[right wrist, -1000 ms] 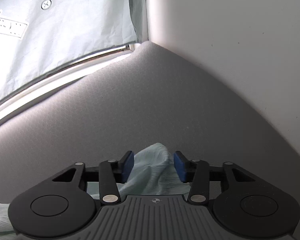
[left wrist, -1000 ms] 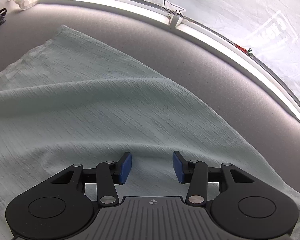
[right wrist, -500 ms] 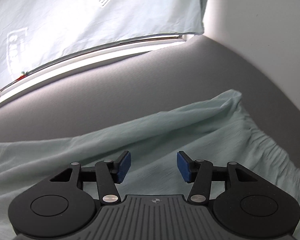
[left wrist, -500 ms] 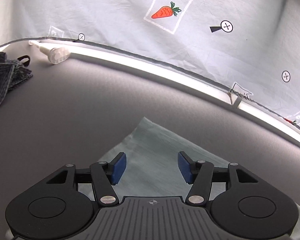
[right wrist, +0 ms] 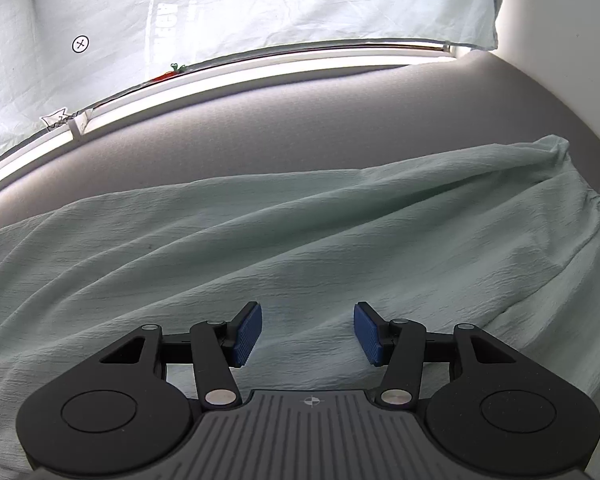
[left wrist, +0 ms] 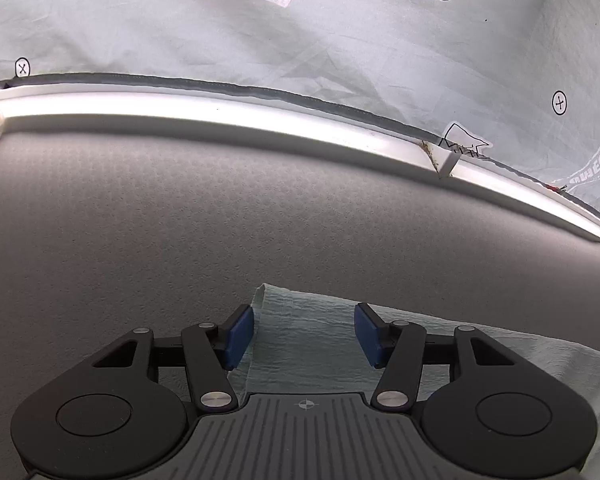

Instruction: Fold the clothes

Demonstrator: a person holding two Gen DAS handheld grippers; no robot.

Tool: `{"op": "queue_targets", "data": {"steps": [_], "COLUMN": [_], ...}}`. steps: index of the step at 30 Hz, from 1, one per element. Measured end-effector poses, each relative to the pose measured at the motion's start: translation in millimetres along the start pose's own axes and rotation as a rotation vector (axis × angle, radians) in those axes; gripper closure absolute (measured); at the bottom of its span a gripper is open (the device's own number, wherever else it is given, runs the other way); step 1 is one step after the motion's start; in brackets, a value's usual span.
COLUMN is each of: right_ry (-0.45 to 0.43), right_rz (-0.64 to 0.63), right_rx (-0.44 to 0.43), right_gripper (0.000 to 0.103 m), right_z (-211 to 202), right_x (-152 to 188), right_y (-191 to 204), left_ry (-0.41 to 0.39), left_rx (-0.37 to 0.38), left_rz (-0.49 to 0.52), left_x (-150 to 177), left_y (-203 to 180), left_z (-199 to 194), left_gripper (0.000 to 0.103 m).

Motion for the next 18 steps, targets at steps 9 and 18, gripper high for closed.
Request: {"op": "queue_targets", "data": {"steps": [9, 18], "right_ry": [-0.013, -0.019], "right_rz": [-0.009, -0.001], "right_rx": [0.036, 0.052], "right_gripper": [0.047, 0.047], "right_z": [-5.0, -7.1], "right_x": [-1.8, 2.2], "right_y": [11.7, 11.5], "left_ry": [-0.082, -0.150], "left_rx": [-0.052, -0.090], "left_rz": [-0.051, -0.068], "left_x": [-42.4, -105.3], "left_y": [6.3, 9.2], "left_z": [-9.0, 9.1], "left_gripper": [0.100, 0.100]}}
Point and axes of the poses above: each gripper's, at about its wrist camera, not at the fingertips, and z roughly the way its jaws point, y to its left, x to its underside, the point moved 6 cm from there along z, roughly the way its jaws point, and after that the axes turned 12 degrees about -x, right-handed, at the moved point
